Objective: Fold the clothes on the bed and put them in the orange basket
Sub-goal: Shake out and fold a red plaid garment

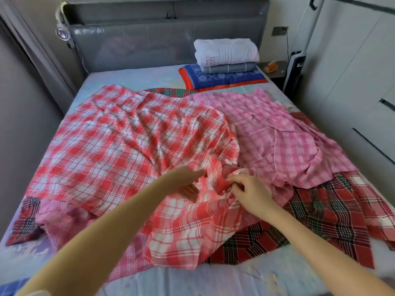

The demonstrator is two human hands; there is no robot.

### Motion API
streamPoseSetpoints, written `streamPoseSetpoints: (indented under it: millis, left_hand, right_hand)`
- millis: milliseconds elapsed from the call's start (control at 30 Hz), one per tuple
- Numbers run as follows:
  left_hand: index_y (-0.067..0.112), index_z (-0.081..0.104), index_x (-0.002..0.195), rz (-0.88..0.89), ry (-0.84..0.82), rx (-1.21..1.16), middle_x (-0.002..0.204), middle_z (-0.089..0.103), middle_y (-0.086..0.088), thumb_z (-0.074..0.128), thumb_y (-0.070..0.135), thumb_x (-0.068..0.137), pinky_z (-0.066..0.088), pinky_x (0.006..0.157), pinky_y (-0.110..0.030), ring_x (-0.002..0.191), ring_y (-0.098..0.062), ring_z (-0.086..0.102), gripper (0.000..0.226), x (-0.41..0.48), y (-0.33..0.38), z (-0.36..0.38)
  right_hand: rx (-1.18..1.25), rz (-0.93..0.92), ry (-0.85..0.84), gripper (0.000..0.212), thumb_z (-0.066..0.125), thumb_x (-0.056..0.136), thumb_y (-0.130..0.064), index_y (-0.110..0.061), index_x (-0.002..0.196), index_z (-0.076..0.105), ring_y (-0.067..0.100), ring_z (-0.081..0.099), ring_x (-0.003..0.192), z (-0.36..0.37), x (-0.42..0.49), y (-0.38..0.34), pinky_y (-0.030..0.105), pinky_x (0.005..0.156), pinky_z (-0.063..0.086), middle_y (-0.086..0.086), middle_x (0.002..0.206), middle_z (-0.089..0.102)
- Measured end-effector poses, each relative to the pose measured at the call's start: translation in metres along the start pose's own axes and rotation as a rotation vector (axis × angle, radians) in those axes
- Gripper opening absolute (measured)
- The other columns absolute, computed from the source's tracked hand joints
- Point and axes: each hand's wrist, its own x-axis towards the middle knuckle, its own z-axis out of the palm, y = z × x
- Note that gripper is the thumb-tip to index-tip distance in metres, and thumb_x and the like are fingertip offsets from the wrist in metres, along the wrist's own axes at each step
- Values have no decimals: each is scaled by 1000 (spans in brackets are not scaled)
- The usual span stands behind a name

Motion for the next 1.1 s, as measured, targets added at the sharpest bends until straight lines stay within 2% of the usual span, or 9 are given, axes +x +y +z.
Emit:
streamPoseSetpoints:
  millis: [67, 133, 267, 400, 567, 633, 733, 933, 1100]
  left_hand:
    - [-9, 39, 129, -127, -106, -221, 91, 62, -24, 53, 48, 90, 58, 77, -41, 75, -31, 65, 70, 13, 0, 17]
    - [-5, 55, 115, -147, -216, -487, 90, 65, -17, 57, 41, 89, 52, 90, -40, 76, -26, 65, 52, 22, 0, 35]
    - [2, 57, 81, -26, -46, -936, 58, 65, -9, 52, 11, 94, 54, 71, -37, 57, -22, 63, 17, 35, 10, 49]
    - [3, 55, 80, 172, 158, -857, 69, 63, -9, 57, -9, 84, 55, 54, -29, 57, -18, 61, 13, 32, 17, 43]
    - [12, 56, 75, 359, 102, -558, 64, 64, -3, 64, -5, 82, 53, 60, -27, 58, -14, 62, 20, 2, 27, 49]
    - [12, 56, 77, 404, 99, -501, 73, 63, -8, 66, -2, 82, 56, 70, -31, 64, -17, 63, 18, -9, 30, 45]
    - [13, 60, 81, 421, 148, -393, 85, 63, -11, 67, 2, 82, 51, 86, -41, 81, -24, 61, 13, -22, 29, 27]
    - [7, 59, 89, 348, 226, -431, 78, 62, -9, 61, -1, 85, 56, 69, -29, 70, -19, 62, 10, -39, 3, -39]
    - [4, 56, 80, 229, 496, -606, 73, 58, -13, 54, -11, 85, 55, 55, -26, 61, -20, 59, 16, -39, -57, -123]
  right_hand:
    - [-29, -164, 65, 25, 54, 89, -3, -12, 105, 71, -5, 52, 79, -10, -19, -15, 15, 78, 44, -8, 89, 62]
    - [-71, -330, 135, 24, 52, 86, -6, -9, 99, 73, -5, 50, 70, -22, -32, -19, 10, 73, 40, -6, 77, 62]
    - [-223, -456, 17, 29, 45, 82, -17, -13, 91, 73, 4, 57, 63, -33, -54, -7, 7, 60, 37, -6, 74, 63]
    - [-438, -6, -117, 29, 52, 91, -23, -36, 114, 64, 10, 62, 98, -40, -53, 20, 18, 73, 40, -10, 110, 65]
    - [525, 408, -73, 41, 72, 76, -42, -30, 110, 54, 10, 65, 85, -35, -14, 2, 29, 81, 52, -8, 100, 64]
    - [764, 428, -73, 26, 72, 77, -32, -21, 99, 62, 15, 69, 82, -23, 0, -7, 37, 81, 56, 1, 95, 70]
    - [741, 388, 112, 4, 69, 83, -16, -17, 81, 66, 21, 68, 80, -10, 22, -18, 35, 73, 55, 4, 84, 70]
    - [241, 152, 228, 36, 69, 83, -23, -10, 56, 51, 22, 47, 51, 4, 66, -63, 31, 52, 36, 9, 51, 49]
    - [419, 131, 206, 48, 63, 87, -13, -13, 48, 36, 17, 35, 43, 49, 106, -123, 28, 47, 35, 1, 46, 36]
